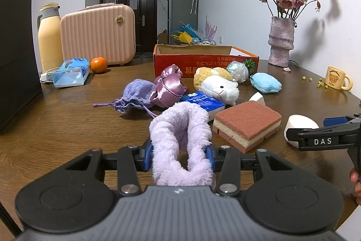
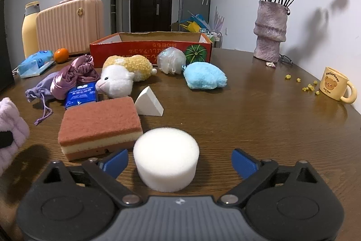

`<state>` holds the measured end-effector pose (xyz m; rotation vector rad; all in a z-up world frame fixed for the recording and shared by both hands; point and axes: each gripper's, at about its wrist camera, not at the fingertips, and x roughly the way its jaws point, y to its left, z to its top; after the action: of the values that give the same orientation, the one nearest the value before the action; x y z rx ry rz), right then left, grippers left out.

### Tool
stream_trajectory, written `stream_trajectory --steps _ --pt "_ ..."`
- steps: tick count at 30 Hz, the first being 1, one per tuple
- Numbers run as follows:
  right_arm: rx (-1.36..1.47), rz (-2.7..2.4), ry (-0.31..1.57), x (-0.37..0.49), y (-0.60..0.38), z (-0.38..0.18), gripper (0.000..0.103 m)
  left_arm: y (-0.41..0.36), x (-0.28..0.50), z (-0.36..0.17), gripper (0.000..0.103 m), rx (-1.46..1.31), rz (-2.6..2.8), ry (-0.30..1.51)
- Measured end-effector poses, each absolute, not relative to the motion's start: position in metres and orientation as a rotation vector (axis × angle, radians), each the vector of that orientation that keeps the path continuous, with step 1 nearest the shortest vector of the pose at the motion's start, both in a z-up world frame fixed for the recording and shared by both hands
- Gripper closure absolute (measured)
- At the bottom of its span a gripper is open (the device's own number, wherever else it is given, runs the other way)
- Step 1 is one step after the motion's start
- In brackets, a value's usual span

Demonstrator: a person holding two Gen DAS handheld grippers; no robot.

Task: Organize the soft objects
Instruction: 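Grasp the white round sponge with the right tool while the left holds the headband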

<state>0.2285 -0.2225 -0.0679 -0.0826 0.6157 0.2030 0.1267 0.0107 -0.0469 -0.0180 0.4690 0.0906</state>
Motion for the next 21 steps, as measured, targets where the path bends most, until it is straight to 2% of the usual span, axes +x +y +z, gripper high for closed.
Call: stream_trajectory --steps 2,6,8,10,13,21 --pt "-0.083 0.199 0.619 0.2308 -0.2221 -0.0695 0.008 0.0104 0.1266 -0.0468 0.059 -0.018 0.09 0.469" --pt "-0.075 0.204 0.626 0.2333 -0.2227 -0.0719 0.02 0.0105 0.1268 -0.0468 0.059 -0.018 0.09 0.469" --pt "-0.07 0.21 0.629 0.2337 -0.2229 -0.0727 0.023 0.0105 0.1268 -0.0468 0.059 -0.018 0.091 0.469" --pt "-0.065 0.217 0.633 0.234 -0.2231 -0.0735 0.035 0.0104 0.1267 -0.0468 0.059 -0.018 0.09 0.469" --pt "-0.05 0.23 0.637 0.2339 -0.2251 -0.0743 0.045 0.0105 0.1267 -0.0468 0.059 -0.018 0.09 0.469" --pt "-0.047 0.239 0.632 0.2321 -0.2254 -0.0734 0.046 0.0096 0.127 -0.0465 0.059 -0.018 0.089 0.466"
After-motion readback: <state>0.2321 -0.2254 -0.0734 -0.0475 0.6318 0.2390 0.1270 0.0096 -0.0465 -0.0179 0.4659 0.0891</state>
